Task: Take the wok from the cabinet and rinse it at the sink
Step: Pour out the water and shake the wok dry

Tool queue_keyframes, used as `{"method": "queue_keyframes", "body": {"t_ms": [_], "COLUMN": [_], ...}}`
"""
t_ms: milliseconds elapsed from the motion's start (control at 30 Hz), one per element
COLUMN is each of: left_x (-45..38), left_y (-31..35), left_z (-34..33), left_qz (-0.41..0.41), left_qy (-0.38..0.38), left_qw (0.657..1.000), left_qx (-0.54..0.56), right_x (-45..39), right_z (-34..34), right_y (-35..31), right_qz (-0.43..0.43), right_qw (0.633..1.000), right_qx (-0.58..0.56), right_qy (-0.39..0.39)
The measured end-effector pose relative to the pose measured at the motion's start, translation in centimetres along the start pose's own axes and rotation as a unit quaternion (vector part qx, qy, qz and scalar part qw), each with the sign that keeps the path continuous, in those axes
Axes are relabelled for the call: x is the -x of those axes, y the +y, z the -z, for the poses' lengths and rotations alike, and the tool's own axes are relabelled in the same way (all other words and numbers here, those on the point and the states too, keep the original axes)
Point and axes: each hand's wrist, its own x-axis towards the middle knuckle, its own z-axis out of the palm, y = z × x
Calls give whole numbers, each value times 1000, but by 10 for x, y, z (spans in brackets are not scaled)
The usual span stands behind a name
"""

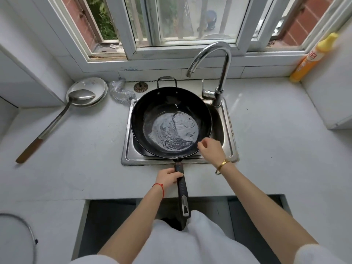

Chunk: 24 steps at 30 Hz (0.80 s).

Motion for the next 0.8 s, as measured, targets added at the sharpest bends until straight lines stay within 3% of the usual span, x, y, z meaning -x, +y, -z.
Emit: {"method": "queue_keyframes", "body": {"t_ms": [167, 300, 433, 633, 800], "left_x": [2, 5, 9, 18, 14], "left_y": [-3, -4, -2, 0, 0], "left_z": [-2, -3, -1, -1, 0], "left_qz": [-5, -2, -4, 7, 12], "left_qy": [19, 20, 24, 2, -8], "left_qw": [1000, 1000, 999, 1000, 999], "left_qx": [16, 17, 35, 28, 38], "right_x": [50, 77, 87, 95, 95], "right_z": [-33, -56, -84, -105, -112], "right_y": [10, 6, 0, -12, -14], "right_qz": [-39, -65, -80, -235, -257], "right_qw": [986, 963, 965, 913, 906], "right_qx": [32, -30, -59, -287, -310], "right_qy": [-162, -260, -244, -169, -133]}}
